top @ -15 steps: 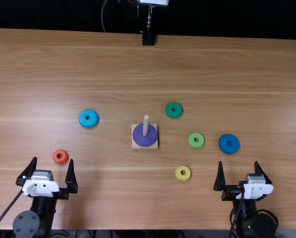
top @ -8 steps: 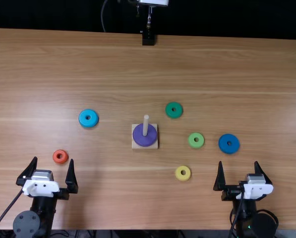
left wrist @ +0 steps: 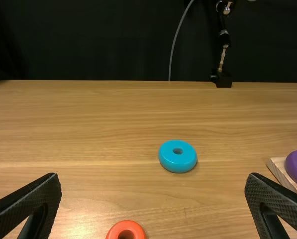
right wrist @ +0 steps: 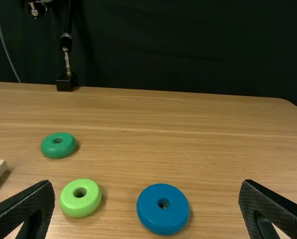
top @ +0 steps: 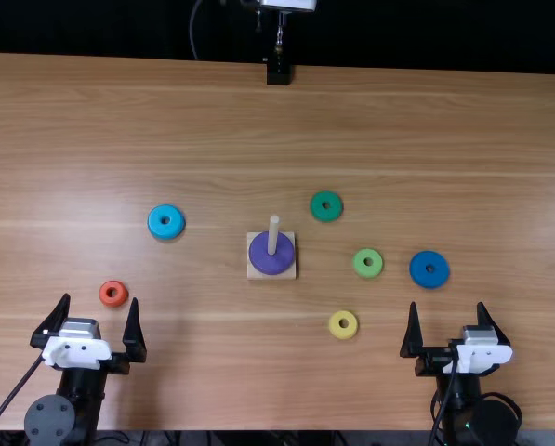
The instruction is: Build the Hanoi tower: stack the rings onto the peg from bottom to top in this color order: purple, dark blue, light blue, dark green, light green, yellow, orange.
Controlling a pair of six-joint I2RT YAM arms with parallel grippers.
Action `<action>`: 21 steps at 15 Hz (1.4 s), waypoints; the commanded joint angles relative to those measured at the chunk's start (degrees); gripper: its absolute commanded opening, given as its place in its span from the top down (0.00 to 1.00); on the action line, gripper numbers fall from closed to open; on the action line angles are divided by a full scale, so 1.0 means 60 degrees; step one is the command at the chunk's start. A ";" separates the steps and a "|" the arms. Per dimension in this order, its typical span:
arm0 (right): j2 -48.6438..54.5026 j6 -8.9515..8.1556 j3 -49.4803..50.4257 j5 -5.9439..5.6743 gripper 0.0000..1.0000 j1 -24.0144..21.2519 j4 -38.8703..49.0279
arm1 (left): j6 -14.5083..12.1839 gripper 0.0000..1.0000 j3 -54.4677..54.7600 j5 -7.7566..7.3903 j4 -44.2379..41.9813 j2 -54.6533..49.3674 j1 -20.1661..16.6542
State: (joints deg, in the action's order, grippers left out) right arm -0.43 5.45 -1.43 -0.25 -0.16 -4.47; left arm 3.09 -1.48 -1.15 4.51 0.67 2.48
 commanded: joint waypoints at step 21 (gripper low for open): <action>-0.3152 -0.0153 -0.4918 -0.0064 0.00 -0.0515 -0.0320 | -0.0058 0.00 0.0246 -0.0108 0.0004 -0.0111 -0.0106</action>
State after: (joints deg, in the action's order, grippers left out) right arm -18.22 4.95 -28.77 -0.23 -3.53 -6.46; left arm 3.05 -1.48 -1.15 4.49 0.67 2.46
